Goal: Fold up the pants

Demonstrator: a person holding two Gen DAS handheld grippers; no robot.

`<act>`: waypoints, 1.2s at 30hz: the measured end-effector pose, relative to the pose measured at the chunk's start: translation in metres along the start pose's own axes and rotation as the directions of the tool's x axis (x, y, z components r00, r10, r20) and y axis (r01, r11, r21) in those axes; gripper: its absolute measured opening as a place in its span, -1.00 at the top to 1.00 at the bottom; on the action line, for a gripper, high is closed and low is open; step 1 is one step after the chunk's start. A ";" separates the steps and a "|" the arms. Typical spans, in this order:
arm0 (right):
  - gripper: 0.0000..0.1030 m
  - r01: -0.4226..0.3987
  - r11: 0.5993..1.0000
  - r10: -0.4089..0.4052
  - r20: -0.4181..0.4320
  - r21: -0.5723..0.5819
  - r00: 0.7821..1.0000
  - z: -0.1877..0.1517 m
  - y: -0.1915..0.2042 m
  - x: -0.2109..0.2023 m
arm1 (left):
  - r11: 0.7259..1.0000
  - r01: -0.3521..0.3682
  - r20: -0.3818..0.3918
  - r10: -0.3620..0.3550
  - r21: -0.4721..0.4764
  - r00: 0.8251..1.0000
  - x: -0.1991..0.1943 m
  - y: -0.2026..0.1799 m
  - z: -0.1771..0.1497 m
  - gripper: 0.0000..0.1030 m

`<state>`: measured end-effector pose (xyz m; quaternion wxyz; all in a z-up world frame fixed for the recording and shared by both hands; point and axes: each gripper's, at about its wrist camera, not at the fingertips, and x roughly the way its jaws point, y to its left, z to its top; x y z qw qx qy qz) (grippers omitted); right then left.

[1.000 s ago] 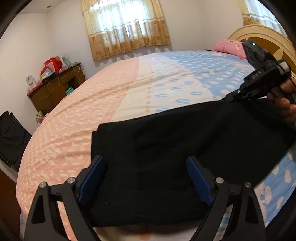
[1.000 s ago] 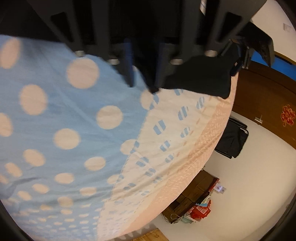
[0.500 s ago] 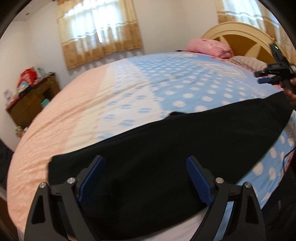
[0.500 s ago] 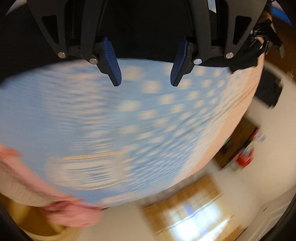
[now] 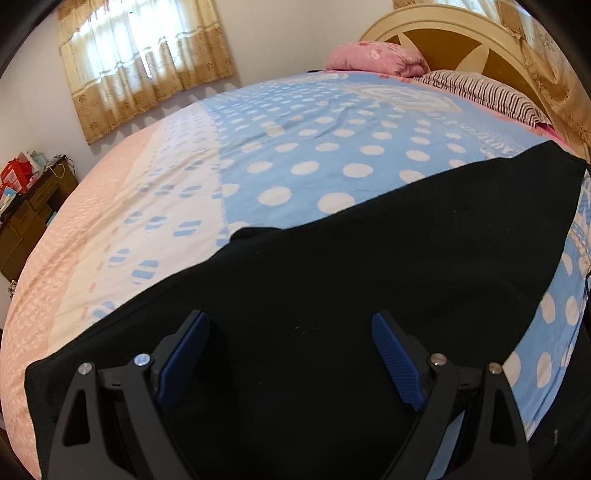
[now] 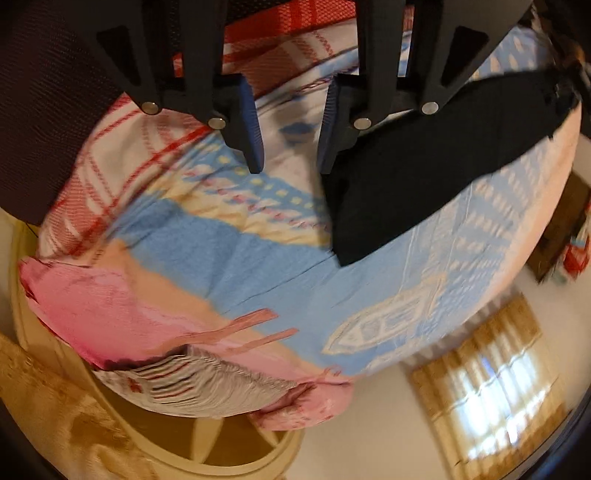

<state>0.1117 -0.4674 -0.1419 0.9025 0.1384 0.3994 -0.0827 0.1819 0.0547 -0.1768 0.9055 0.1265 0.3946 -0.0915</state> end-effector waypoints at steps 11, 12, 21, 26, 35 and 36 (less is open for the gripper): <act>0.94 0.005 1.000 -0.005 0.018 -0.022 1.000 -0.002 0.019 0.009 | 1.000 -0.002 -0.013 0.002 -0.009 1.000 -0.002 0.002 -0.002 -0.79; 0.94 0.032 0.999 -0.031 0.029 -0.008 0.999 -0.001 0.014 0.006 | 1.000 -0.004 -0.012 0.004 -0.010 1.000 -0.002 0.002 -0.002 -0.79; 0.64 -0.054 0.997 0.053 0.033 0.054 0.998 0.009 -0.004 0.003 | 0.999 0.014 -0.008 -0.014 -0.040 1.000 -0.003 0.007 -0.006 -0.82; -0.11 -0.155 0.972 0.148 0.053 0.177 0.988 0.029 -0.021 -0.007 | 0.999 0.010 -0.009 -0.010 -0.030 1.000 -0.005 0.009 -0.006 -0.82; -0.11 -0.110 0.991 0.119 -0.125 0.077 0.985 0.046 0.021 0.043 | 0.996 -0.040 0.018 0.041 -0.081 0.999 -0.009 0.026 -0.004 -0.82; -0.11 -0.102 0.992 0.111 -0.147 0.070 0.983 0.044 0.023 0.049 | 0.995 -0.045 0.012 0.046 -0.084 0.999 -0.007 0.027 -0.005 -0.82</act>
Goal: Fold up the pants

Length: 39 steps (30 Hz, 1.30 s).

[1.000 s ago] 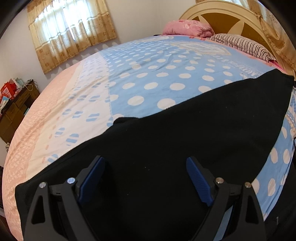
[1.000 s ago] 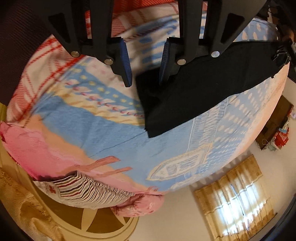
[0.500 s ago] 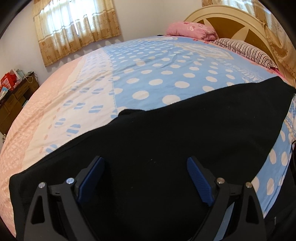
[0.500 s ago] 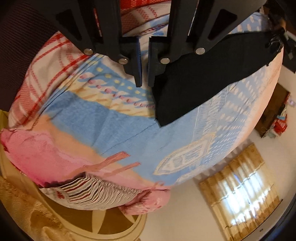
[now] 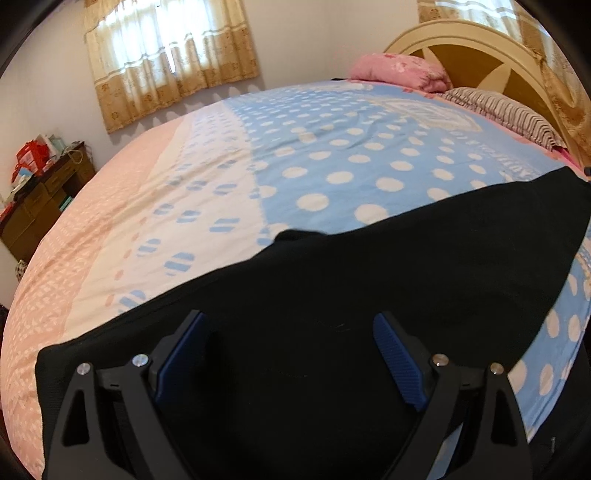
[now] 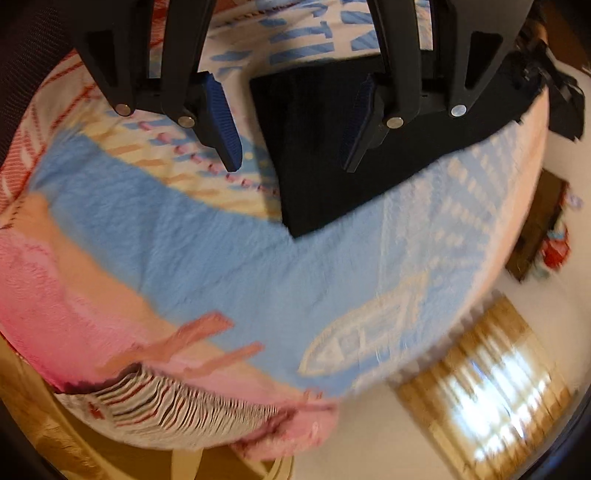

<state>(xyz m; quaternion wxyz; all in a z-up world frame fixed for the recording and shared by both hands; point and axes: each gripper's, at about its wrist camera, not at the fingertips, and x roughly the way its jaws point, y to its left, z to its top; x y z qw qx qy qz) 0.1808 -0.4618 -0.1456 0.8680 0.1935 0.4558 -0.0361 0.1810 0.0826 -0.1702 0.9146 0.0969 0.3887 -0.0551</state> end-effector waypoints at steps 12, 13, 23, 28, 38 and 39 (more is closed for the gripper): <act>0.40 0.037 0.997 -0.039 -0.030 -0.066 0.999 -0.005 0.006 0.016 | 0.999 0.014 -0.014 -0.015 -0.046 1.000 0.007 0.007 -0.008 -0.89; 0.56 0.039 0.998 -0.040 -0.027 -0.048 0.999 -0.005 0.004 0.016 | 0.999 0.017 -0.013 -0.018 -0.048 1.000 0.007 0.007 -0.009 -0.89; 0.78 0.003 0.987 0.017 0.123 -0.162 0.992 -0.017 0.069 -0.035 | 0.987 0.146 0.015 -0.146 -0.059 0.989 -0.010 -0.007 -0.004 -0.89; 0.78 0.006 0.960 0.042 0.167 -0.279 0.985 -0.026 0.125 -0.047 | 0.978 0.198 0.023 -0.197 -0.071 0.980 -0.011 -0.018 0.002 -0.89; 0.78 -0.075 0.878 0.139 0.103 -0.472 0.985 -0.068 0.228 -0.019 | 0.944 0.324 0.022 -0.323 -0.058 0.946 -0.012 -0.048 0.013 -0.89; 0.78 -0.081 0.871 0.142 0.090 -0.485 0.986 -0.072 0.235 -0.014 | 0.942 0.332 0.023 -0.331 -0.057 0.943 -0.012 -0.050 0.015 -0.89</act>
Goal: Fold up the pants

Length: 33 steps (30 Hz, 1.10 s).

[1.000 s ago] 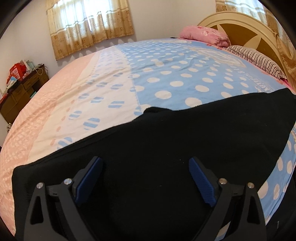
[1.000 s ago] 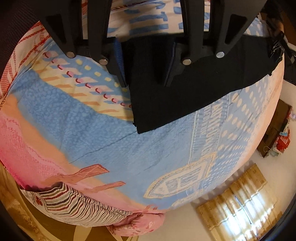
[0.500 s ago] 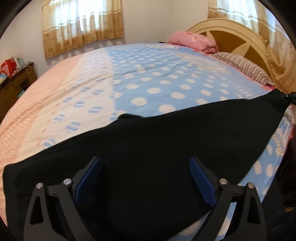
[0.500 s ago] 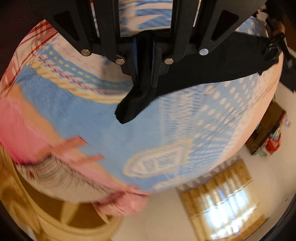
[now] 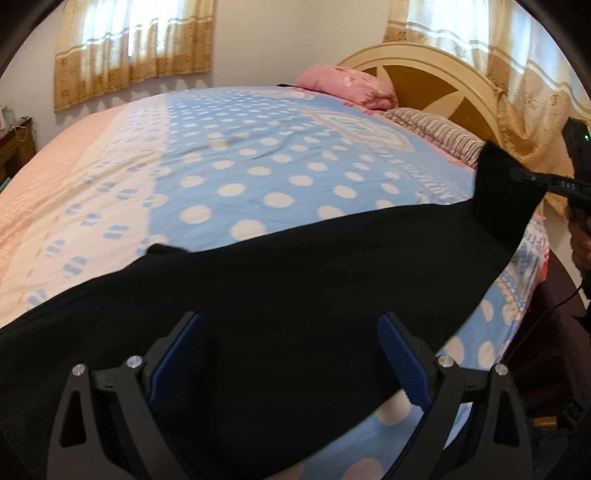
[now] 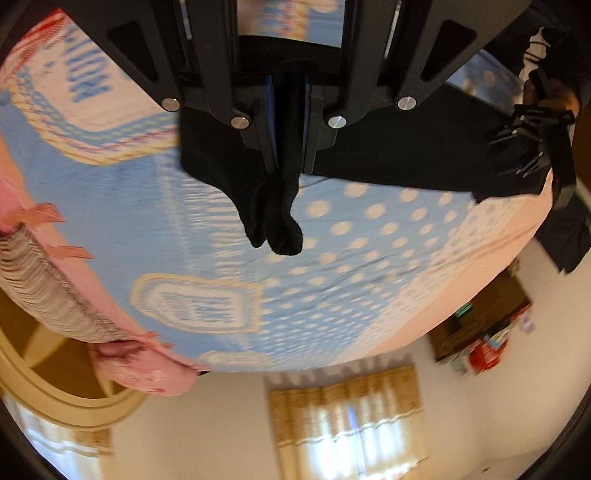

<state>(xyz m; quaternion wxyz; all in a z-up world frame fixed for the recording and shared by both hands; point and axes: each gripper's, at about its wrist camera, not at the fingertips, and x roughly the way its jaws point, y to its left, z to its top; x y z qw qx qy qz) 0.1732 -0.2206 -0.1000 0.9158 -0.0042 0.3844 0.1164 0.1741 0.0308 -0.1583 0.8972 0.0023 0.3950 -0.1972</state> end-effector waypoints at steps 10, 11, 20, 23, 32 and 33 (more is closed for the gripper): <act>0.78 -0.080 0.995 0.069 -0.151 -0.063 0.986 -0.040 0.047 0.071 | 0.996 0.087 -0.002 -0.087 0.018 0.996 0.010 -0.029 0.016 -0.87; 0.78 -0.088 0.994 0.078 -0.146 -0.063 0.986 -0.042 0.049 0.072 | 0.995 0.095 -0.005 -0.095 0.018 0.995 0.012 -0.031 0.018 -0.87; 0.13 -0.189 0.980 0.176 -0.180 -0.057 0.968 -0.056 0.036 0.065 | 0.971 0.239 -0.056 -0.238 0.016 0.970 0.042 -0.078 0.038 -0.79; 0.13 -0.206 0.978 0.203 -0.129 -0.017 0.971 -0.058 0.017 0.048 | 0.947 0.320 -0.092 -0.322 -0.033 0.942 0.056 -0.094 0.042 -0.69; -0.03 -0.258 0.948 0.246 0.084 0.186 0.966 -0.066 -0.052 0.021 | 0.890 0.424 -0.154 -0.448 -0.167 0.881 0.097 -0.135 0.055 -0.47; -0.04 -0.252 0.947 0.237 0.097 0.199 0.967 -0.065 -0.056 0.021 | 0.891 0.418 -0.154 -0.444 -0.176 0.883 0.100 -0.137 0.057 -0.47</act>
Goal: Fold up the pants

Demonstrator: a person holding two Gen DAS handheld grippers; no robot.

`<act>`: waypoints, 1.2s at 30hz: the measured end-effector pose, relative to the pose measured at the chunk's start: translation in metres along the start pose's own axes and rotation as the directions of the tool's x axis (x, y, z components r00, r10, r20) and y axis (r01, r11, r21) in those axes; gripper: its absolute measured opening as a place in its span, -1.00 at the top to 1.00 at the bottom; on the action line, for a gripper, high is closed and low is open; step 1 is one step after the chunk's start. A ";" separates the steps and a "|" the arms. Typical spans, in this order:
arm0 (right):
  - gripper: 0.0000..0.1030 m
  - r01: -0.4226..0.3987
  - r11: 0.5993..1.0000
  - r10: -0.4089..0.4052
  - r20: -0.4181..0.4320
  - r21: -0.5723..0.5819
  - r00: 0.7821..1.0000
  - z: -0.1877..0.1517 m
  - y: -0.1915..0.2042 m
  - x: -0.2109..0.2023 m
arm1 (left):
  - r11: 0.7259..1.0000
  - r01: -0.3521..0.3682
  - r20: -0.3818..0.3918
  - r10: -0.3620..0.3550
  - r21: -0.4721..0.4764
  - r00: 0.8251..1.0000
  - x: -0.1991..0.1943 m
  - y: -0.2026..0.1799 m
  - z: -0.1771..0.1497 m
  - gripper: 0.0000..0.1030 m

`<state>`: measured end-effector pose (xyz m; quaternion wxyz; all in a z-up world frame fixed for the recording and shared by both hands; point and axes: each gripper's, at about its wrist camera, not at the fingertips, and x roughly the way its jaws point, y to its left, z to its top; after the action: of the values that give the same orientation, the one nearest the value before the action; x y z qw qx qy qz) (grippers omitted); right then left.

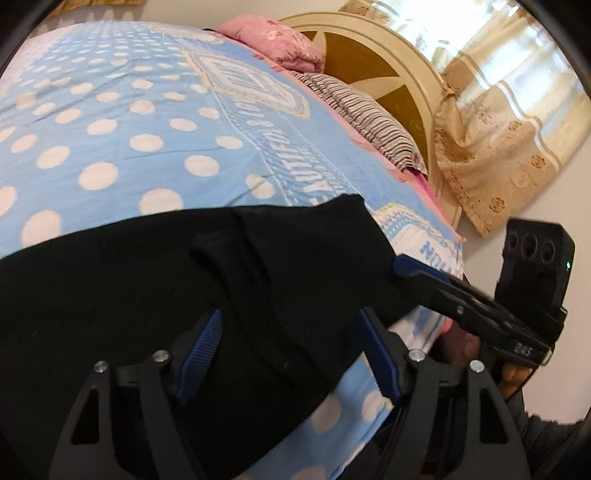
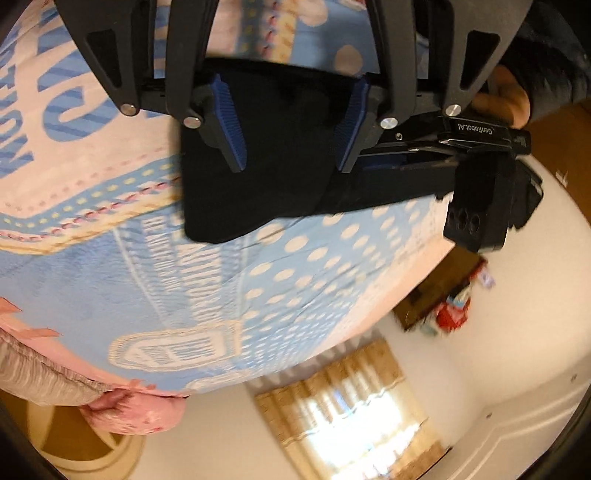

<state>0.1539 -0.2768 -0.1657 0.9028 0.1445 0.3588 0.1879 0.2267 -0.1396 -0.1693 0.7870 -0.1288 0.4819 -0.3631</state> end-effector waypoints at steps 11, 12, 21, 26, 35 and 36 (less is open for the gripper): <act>-0.11 -0.003 0.993 -0.008 0.093 0.118 0.996 0.002 -0.027 -0.007 | 0.998 -0.037 -0.002 0.037 -0.043 0.999 0.005 -0.001 0.005 0.76; -0.11 0.000 0.993 -0.012 0.107 0.117 0.994 0.002 -0.027 -0.008 | 0.998 -0.037 0.000 0.037 -0.041 0.999 0.003 -0.001 0.005 0.78; -0.16 0.013 0.995 -0.029 0.152 0.101 0.988 -0.001 -0.027 -0.017 | 0.998 -0.018 0.081 0.023 -0.061 0.996 -0.045 0.001 0.015 0.78; -0.16 0.017 0.998 -0.026 0.148 0.063 0.989 -0.005 -0.020 -0.017 | 0.996 -0.046 0.099 0.054 -0.079 0.994 -0.070 0.014 0.012 0.78; -0.17 0.020 0.999 -0.026 0.132 0.043 0.991 -0.009 -0.013 -0.013 | 0.986 -0.146 0.126 0.156 -0.083 0.980 -0.092 0.034 -0.004 0.78; -0.17 0.020 0.999 -0.025 0.130 0.043 0.991 -0.008 -0.013 -0.012 | 0.983 -0.164 0.130 0.173 -0.077 0.976 -0.094 0.035 -0.005 0.78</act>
<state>0.1429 -0.2926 -0.1696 0.9233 0.1711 0.3043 0.1603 0.2124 -0.0488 -0.1284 0.8413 -0.1377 0.4479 -0.2694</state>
